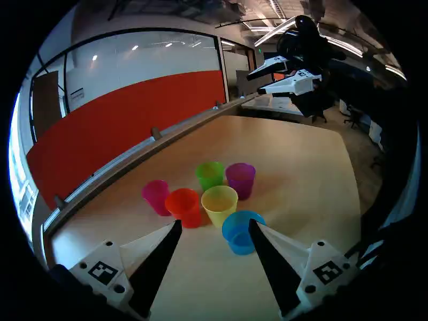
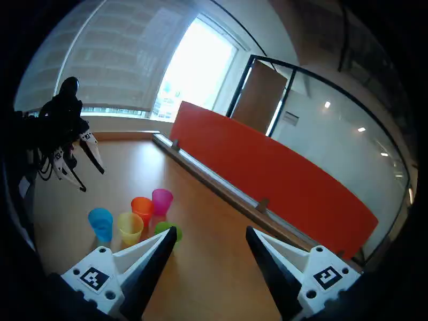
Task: Pour water
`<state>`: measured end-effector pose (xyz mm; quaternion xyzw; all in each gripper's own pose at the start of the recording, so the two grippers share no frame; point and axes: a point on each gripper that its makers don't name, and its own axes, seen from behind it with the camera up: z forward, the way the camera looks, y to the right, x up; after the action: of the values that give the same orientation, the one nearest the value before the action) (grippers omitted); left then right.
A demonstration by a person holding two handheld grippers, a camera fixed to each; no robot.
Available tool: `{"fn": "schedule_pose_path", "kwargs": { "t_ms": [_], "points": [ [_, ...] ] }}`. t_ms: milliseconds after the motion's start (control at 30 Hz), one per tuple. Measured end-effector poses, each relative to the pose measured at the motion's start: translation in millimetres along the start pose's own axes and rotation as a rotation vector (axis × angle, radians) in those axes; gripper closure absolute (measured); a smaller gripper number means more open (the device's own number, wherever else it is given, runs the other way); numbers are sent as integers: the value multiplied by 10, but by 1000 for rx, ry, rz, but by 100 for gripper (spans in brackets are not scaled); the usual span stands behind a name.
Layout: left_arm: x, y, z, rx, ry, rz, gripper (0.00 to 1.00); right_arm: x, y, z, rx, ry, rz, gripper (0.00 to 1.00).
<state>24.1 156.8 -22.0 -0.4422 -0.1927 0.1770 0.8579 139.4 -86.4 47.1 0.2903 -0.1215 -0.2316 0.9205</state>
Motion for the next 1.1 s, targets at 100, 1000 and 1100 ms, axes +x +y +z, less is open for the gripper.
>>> {"fn": "schedule_pose_path", "kwargs": {
  "t_ms": [100,1000,1100],
  "points": [
    [-57,52,43,-15,-12,3,8,-12,10,11,-3,-2,4,0],
    [-613,437,474,-121,-115,-7,8,-158,34,153,5,-25,4,0],
    [-630,457,516,-124,-116,-6,8,-168,34,161,6,-26,4,0]
  ]
}}
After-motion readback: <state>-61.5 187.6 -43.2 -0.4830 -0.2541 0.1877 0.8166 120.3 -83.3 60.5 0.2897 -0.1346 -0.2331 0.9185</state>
